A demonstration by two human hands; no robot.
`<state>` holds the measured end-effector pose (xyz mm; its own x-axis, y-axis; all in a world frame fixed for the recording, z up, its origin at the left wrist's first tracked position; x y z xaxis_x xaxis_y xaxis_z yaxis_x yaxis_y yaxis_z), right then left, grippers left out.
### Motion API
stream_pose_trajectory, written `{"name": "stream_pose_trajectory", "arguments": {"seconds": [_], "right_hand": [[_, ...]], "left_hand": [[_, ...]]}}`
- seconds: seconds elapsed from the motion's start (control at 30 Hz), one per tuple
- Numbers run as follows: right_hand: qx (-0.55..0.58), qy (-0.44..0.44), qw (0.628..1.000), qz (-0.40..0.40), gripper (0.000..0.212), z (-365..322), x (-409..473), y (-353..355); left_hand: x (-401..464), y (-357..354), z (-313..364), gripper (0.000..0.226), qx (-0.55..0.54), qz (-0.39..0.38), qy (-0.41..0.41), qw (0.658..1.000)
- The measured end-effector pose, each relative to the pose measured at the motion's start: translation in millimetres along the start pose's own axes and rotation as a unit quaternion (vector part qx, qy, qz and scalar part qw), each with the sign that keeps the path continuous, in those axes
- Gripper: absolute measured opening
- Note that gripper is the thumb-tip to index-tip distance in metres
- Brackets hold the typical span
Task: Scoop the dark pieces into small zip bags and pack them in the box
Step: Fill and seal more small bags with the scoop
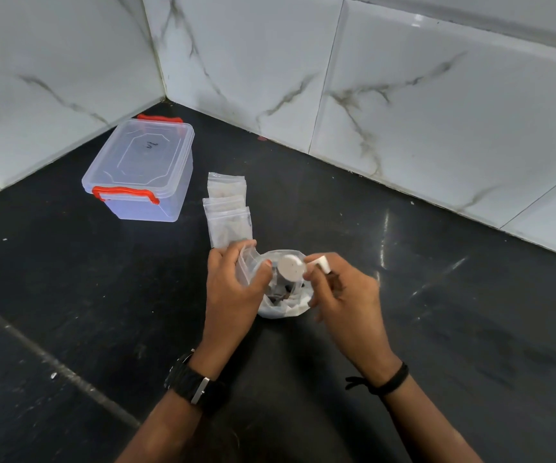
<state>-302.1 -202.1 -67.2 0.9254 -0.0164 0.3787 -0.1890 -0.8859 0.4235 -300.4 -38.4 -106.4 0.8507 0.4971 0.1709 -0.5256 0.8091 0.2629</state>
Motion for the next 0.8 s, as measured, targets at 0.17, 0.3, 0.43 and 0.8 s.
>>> {"name": "stream_pose_trajectory", "arguments": {"seconds": [0.17,0.3,0.43,0.8], "right_hand": [[-0.226,0.082,0.967,-0.081,0.021,20,-13,-18],[-0.290,0.073,0.948,-0.106,0.032,31,-12,-20],[-0.328,0.053,0.938,-0.095,0.043,42,-4,-13],[-0.349,0.014,0.923,-0.160,0.049,42,5,-1]], "left_hand": [[0,0,-3,0.030,-0.019,0.001,0.029,0.999],[-1,-2,0,0.031,-0.061,-0.017,0.025,0.998],[-3,-4,9,0.022,-0.093,-0.012,0.030,0.995],[-3,-6,8,0.009,-0.138,-0.040,0.048,0.988]]}}
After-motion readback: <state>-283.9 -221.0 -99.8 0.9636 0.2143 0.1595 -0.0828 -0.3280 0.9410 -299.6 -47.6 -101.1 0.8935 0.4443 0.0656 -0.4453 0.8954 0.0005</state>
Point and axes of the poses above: each hand's wrist, its own x-axis towards the middle knuckle, its own y-axis out of the back of the hand, z = x × y, the point moved 4 cm from there along x, towards the middle knuckle, and after that the axes turned 9 degrees about z, right-handed, at the moved point
